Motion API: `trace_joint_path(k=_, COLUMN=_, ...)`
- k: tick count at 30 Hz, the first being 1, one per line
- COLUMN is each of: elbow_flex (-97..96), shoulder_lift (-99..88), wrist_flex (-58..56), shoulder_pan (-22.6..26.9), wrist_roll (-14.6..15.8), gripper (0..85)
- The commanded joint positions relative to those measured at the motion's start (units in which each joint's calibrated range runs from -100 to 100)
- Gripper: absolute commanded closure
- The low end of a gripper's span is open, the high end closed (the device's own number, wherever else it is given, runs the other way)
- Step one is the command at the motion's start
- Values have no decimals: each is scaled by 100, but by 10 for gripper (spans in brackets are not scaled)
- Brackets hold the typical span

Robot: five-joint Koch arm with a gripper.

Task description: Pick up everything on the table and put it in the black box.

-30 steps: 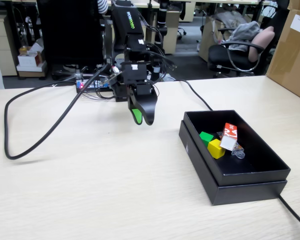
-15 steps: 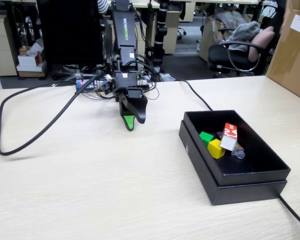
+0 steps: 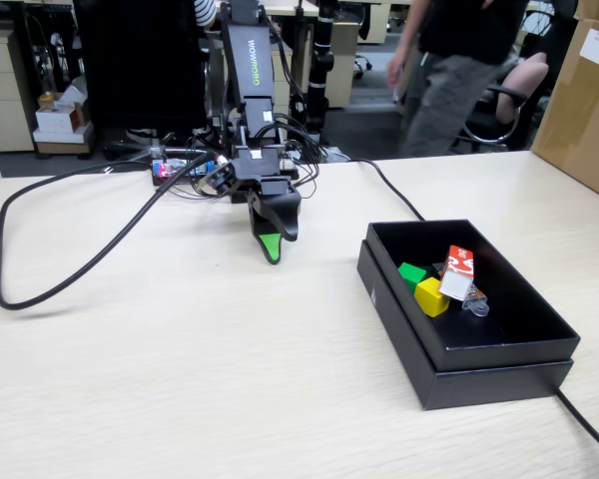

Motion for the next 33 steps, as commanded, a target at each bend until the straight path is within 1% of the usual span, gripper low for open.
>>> trace_joint_path(k=1, elbow_flex=29, shoulder_lift=146, wrist_flex=-57, shoulder_pan=5, wrist_roll=24, gripper=363)
trace_joint_path(k=33, elbow_flex=-71, shoulder_lift=134, wrist_flex=81, shoulder_pan=0, wrist_roll=10, gripper=364)
